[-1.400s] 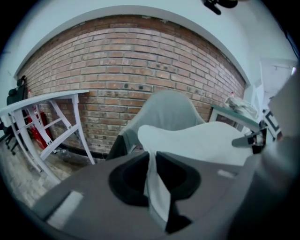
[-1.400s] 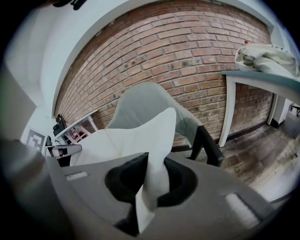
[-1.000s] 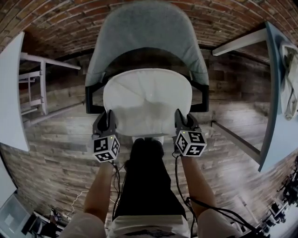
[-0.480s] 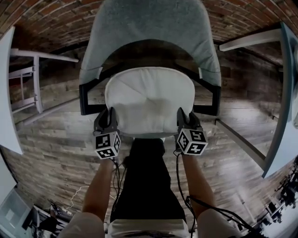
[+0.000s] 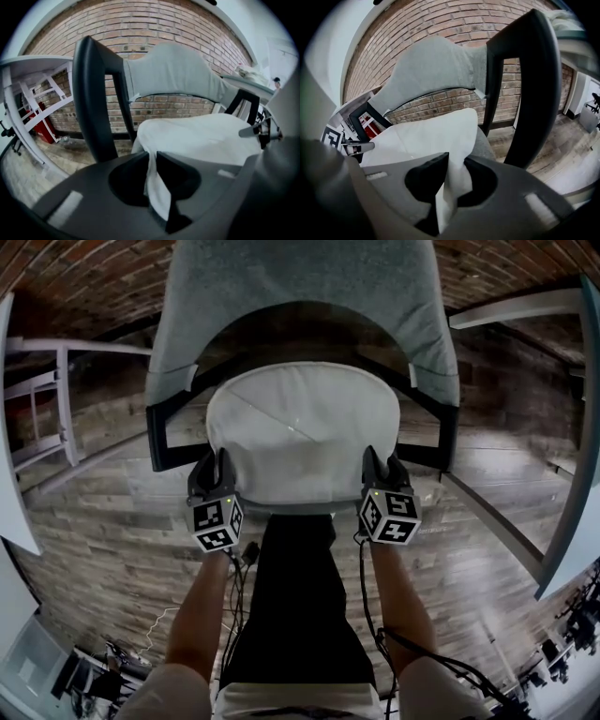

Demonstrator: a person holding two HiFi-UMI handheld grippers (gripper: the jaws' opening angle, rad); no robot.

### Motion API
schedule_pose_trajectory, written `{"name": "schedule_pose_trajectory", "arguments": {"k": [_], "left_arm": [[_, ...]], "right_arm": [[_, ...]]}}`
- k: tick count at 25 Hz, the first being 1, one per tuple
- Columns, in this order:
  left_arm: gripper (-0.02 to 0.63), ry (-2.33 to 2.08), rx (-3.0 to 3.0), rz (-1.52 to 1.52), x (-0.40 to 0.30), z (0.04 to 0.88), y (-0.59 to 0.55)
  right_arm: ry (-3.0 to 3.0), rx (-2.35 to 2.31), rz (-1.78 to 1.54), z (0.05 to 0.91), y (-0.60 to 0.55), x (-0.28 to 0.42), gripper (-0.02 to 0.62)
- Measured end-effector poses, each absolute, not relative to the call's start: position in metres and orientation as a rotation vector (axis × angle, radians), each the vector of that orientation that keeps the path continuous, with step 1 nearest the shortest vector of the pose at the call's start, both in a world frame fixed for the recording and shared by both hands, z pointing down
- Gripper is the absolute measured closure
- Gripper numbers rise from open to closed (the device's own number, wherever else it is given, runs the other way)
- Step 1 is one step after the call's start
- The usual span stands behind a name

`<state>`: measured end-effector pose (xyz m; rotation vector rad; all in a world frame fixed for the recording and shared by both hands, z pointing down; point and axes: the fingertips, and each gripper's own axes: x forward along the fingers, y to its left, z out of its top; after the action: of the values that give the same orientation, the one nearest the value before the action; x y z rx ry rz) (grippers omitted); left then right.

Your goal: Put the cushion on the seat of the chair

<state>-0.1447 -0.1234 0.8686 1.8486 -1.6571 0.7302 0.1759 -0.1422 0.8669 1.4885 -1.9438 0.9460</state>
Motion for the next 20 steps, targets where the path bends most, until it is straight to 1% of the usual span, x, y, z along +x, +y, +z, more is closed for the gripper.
{"name": "schedule_pose_trajectory", "arguments": {"k": [13, 16, 20], "left_arm": [[0.560, -1.676, 1.842, 0.743, -0.146, 0.885, -0.121], [0.557, -1.683, 1.835, 0.732, -0.146, 0.884, -0.120], [0.527, -1.710, 1.811, 0.741, -0.151, 0.884, -0.120]], "right_arm": [[-1.944, 1.477, 0.914, 0.884, -0.142, 0.179, 0.526], [-1.934, 1.500, 0.892, 0.882, -0.143, 0.182, 0.486], [-1.917, 1.547, 0.891, 0.878, -0.144, 0.188, 0.440]]}}
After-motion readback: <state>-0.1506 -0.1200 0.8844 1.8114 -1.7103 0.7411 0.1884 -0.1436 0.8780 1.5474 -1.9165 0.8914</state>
